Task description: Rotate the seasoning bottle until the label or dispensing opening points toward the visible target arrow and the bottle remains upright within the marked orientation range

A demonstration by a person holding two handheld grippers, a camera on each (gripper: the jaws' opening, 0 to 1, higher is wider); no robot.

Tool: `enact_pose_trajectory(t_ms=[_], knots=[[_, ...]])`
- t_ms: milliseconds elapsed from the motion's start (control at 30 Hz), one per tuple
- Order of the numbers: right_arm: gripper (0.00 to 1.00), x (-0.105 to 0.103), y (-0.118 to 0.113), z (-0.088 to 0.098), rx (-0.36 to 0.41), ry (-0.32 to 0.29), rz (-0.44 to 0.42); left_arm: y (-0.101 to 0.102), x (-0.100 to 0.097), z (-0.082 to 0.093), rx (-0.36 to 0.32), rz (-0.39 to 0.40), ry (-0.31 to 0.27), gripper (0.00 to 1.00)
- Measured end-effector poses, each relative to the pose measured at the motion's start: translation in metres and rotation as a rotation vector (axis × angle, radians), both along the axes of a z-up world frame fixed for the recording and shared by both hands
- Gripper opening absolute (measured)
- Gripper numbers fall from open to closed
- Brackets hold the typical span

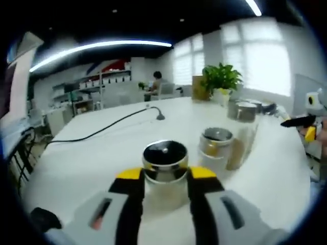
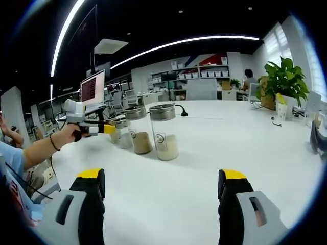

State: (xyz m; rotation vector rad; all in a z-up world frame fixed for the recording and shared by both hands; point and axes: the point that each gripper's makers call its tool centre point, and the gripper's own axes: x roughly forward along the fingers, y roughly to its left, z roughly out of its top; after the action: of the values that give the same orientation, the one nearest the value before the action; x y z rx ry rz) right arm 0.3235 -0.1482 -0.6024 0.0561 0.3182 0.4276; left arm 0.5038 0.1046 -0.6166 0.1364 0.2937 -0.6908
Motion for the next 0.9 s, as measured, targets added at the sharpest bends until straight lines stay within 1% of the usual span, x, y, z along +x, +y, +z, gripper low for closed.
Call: enact_pose_trajectory(t_ms=[33,100,133,167,200,233,267,333,367,433,467,500,533,667,733,767,800,833,900], knots=[[0.95,-0.001,0.001,0.001,0.002,-0.007,0.004,0.0,0.0,0.0,0.01,-0.027,0.003,0.34],[0.95,0.0,0.002,0.005,-0.02,-0.022,0.001,0.002,0.005,-0.001,0.021,-0.037,0.013,0.34],[0.95,0.001,-0.002,0.007,-0.049,-0.042,-0.03,0.001,0.004,-0.002,0.04,-0.07,0.016,0.34],[0.95,0.001,-0.003,0.008,-0.081,-0.054,-0.039,-0.002,0.003,-0.002,0.05,-0.114,0.014,0.34],[0.95,0.001,-0.003,0.01,-0.111,-0.062,-0.038,-0.003,0.002,-0.003,0.056,-0.149,0.009,0.34],[0.95,0.0,-0.002,0.011,-0.125,-0.064,-0.033,-0.003,0.002,-0.003,0.049,-0.176,0.019,0.34],[0.96,-0.001,-0.001,0.011,-0.124,-0.064,-0.03,-0.005,0.001,-0.004,0.042,-0.222,0.03,0.34],[0.96,-0.001,0.0,0.011,-0.119,-0.065,-0.021,-0.004,0.0,-0.004,0.06,-0.29,0.023,0.34],[0.96,-0.001,0.001,0.011,-0.114,-0.062,-0.017,-0.005,-0.002,-0.004,0.053,-0.326,0.035,0.34],[0.96,-0.001,0.002,0.008,-0.112,-0.051,-0.012,-0.006,-0.004,-0.006,0.067,-0.401,0.055,0.34],[0.96,-0.002,0.003,0.007,-0.109,-0.044,-0.009,-0.007,-0.009,-0.007,0.067,-0.462,0.084,0.34],[0.95,-0.002,0.003,0.006,-0.104,-0.037,-0.007,-0.005,-0.008,-0.007,0.078,-0.497,0.095,0.34],[0.95,-0.002,0.004,0.005,-0.101,-0.035,-0.005,-0.005,-0.006,-0.007,0.098,-0.513,0.074,0.34],[0.95,-0.002,0.007,0.004,-0.094,-0.029,0.009,-0.008,-0.009,-0.009,0.14,-0.606,0.092,0.34],[0.95,-0.001,0.007,0.003,-0.096,-0.027,0.011,-0.009,-0.011,-0.01,0.146,-0.629,0.102,0.34],[0.95,-0.001,0.007,0.002,-0.097,-0.024,0.012,-0.009,-0.013,-0.011,0.153,-0.652,0.103,0.34],[0.95,-0.001,0.008,0.002,-0.096,-0.024,0.017,-0.009,-0.016,-0.012,0.163,-0.693,0.107,0.34],[0.95,-0.001,0.01,0.004,-0.084,-0.034,0.024,-0.007,-0.017,-0.012,0.173,-0.725,0.115,0.34],[0.95,-0.002,0.011,0.006,-0.065,-0.042,0.031,-0.006,-0.015,-0.012,0.171,-0.757,0.115,0.34]])
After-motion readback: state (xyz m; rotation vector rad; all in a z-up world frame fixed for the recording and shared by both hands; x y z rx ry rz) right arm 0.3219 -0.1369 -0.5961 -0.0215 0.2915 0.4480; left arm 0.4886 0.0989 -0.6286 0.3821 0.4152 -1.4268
